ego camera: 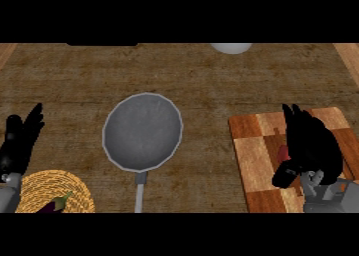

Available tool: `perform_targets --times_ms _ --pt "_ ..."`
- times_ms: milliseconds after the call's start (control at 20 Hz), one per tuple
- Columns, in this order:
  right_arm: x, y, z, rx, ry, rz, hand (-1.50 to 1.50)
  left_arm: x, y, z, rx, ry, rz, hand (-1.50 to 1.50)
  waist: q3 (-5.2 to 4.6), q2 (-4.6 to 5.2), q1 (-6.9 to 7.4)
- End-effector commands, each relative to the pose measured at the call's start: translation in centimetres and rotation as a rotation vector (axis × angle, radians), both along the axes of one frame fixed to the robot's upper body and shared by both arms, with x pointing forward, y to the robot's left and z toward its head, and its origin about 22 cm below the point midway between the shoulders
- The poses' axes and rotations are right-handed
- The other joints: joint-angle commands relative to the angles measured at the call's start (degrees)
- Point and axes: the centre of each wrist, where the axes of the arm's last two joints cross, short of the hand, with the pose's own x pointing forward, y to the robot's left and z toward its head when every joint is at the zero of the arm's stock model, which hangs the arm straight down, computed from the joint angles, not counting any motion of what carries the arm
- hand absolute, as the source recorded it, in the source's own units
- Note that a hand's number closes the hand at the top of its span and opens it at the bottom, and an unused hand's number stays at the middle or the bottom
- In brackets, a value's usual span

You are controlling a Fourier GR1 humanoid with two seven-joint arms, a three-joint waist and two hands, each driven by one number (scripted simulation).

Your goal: Pick the bell pepper from the cutting board and place it in the pan

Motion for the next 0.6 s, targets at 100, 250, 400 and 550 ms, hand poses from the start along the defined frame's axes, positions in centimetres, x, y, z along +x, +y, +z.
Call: perform_targets --times_ms 100,250,400,550 --pt "-0.1 -0.9 -1.9 -0.104 0.112 -0.128 -1.5 -0.8 -0.3 -0.5 -0.007 -0.003 0.006 0.0 0.04 -0.09 -0.33" --pt "1.5 1.0 -2.3 -0.075 0.113 -0.132 -1.5 -0.6 0.0 -1.8 0.001 0.007 0.02 0.0 0.01 0.11 -0.19" --pt "0.9 0.9 -0.6 -0.076 0.093 -0.104 -1.5 -0.4 -0.2 -2.0 -0.004 0.017 0.004 0.0 0.01 0.01 -0.6" --pt "0.0 0.7 -3.0 -0.07 0.108 -0.107 -1.5 0.7 0.8 1.0 -0.002 -0.005 0.016 0.0 0.05 -0.06 -0.48"
